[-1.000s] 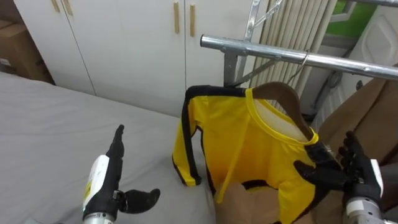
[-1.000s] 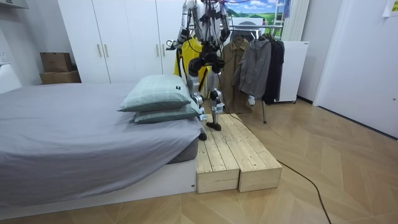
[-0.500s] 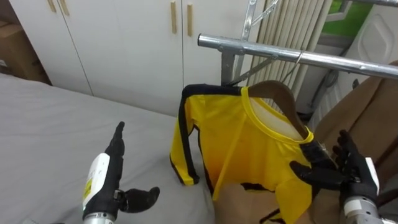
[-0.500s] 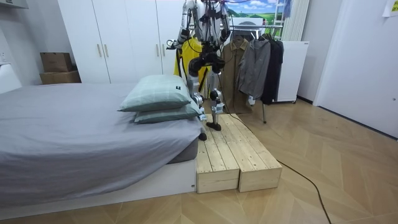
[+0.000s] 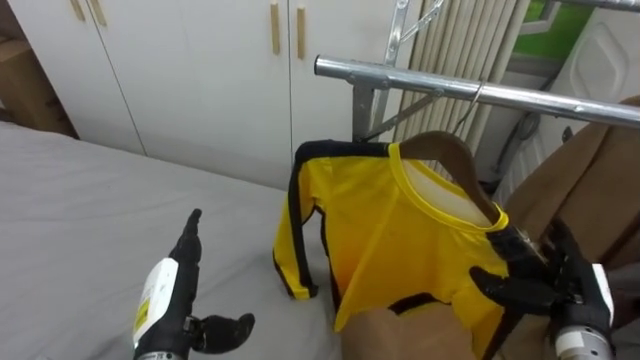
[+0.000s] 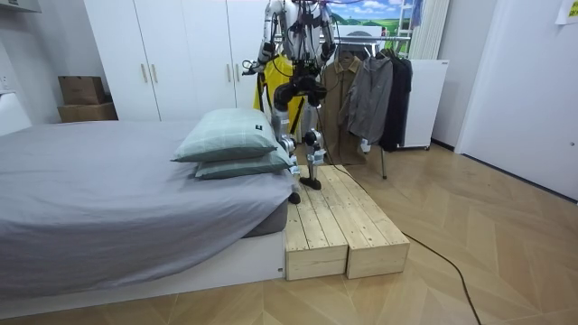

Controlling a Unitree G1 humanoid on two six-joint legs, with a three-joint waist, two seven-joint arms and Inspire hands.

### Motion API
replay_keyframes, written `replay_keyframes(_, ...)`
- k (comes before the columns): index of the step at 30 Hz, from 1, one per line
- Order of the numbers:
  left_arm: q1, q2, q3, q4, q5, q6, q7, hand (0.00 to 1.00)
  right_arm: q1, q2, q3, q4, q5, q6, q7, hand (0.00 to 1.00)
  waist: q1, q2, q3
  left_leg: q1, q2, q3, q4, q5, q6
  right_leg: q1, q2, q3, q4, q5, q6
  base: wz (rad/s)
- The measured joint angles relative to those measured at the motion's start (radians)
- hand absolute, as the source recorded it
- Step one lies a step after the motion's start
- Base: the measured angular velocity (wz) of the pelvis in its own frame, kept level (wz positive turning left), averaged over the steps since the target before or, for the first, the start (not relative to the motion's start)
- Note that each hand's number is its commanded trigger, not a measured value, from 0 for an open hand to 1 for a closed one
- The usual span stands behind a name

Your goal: Hang clothes

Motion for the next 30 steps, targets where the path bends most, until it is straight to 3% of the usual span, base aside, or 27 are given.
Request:
replay_keyframes(6, 0.003, 0.000, 0.000, 0.040, -0.004, 0.000, 0.002, 0.00, 0.045, 0.009, 0.000, 0.000, -0.054, 0.000, -0.050, 0.00, -0.005, 0.000, -0.0002, 0.000, 0.000, 0.003, 0.000, 0.000, 0.000, -0.001, 0.001, 0.004, 0.000, 0.000, 0.000, -0.01)
replay_keyframes(14, 0.015, 0.003, 0.004, 0.193, -0.008, 0.001, 0.000, 0.00, 0.126, 0.035, -0.001, 0.033, -0.146, -0.002, -0.070, 0.00, -0.017, 0.000, -0.0014, 0.013, 0.000, 0.008, -0.001, 0.000, 0.000, -0.002, 0.009, 0.026, -0.001, 0.000, 0.000, -0.07)
replay_keyframes(19, 0.026, 0.002, 0.001, 0.245, -0.012, 0.000, 0.001, 0.00, 0.174, 0.041, -0.001, 0.123, -0.149, -0.003, -0.068, 0.00, -0.033, 0.000, -0.0022, 0.028, 0.000, 0.037, -0.002, 0.000, 0.000, 0.002, 0.013, 0.046, 0.000, 0.000, 0.001, -0.13)
replay_keyframes(30, 0.087, -0.022, 0.001, 0.428, -0.021, -0.001, -0.026, 0.00, 0.261, 0.098, -0.010, 0.348, -0.100, -0.009, 0.064, 0.00, -0.069, 0.013, -0.0123, 0.035, 0.001, 0.058, -0.007, 0.000, 0.000, -0.001, 0.018, 0.061, 0.003, 0.002, 0.001, -0.04)
